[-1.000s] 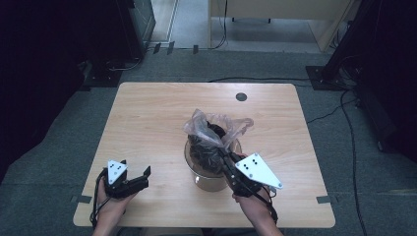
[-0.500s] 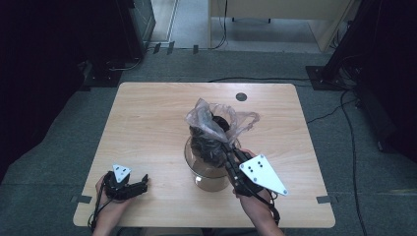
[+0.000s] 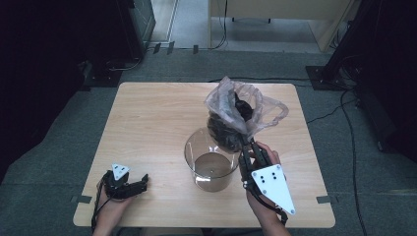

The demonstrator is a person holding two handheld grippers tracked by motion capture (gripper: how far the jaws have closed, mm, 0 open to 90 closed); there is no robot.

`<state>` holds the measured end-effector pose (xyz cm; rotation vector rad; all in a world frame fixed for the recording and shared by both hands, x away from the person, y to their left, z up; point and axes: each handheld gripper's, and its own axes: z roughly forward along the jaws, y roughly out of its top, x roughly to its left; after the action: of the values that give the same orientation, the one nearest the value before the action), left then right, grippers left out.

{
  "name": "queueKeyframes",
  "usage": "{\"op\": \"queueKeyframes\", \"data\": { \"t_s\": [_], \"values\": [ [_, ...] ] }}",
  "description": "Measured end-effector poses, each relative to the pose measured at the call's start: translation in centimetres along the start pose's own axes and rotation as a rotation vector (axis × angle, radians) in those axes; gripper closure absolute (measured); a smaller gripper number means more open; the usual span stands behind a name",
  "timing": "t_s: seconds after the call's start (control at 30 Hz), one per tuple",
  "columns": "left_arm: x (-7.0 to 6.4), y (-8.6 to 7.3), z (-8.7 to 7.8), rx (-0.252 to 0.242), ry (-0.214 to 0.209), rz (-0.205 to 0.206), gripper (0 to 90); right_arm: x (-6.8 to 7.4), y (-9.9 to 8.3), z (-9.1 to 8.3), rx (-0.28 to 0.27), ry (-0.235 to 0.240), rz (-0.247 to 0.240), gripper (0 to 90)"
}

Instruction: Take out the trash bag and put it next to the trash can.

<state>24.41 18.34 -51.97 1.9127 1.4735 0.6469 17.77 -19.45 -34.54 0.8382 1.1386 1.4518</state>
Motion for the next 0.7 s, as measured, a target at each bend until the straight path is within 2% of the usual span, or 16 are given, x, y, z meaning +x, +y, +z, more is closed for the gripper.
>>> {"op": "queueKeyframes", "data": {
  "t_s": [0.13,0.3,0.7],
  "values": [
    [0.0,0.0,0.0,0.000,0.000,0.000,10.5,-0.8,0.1,0.1,-0.024,-0.036,-0.018,90.0],
    [0.0,0.0,0.0,0.000,0.000,0.000,10.5,-2.0,-0.5,0.4,-0.002,-0.062,-0.024,90.0],
    [0.0,0.0,0.0,0.000,0.003,-0.003,10.5,-4.7,-4.7,2.2,0.139,-0.139,-0.006,90.0]
  ]
}}
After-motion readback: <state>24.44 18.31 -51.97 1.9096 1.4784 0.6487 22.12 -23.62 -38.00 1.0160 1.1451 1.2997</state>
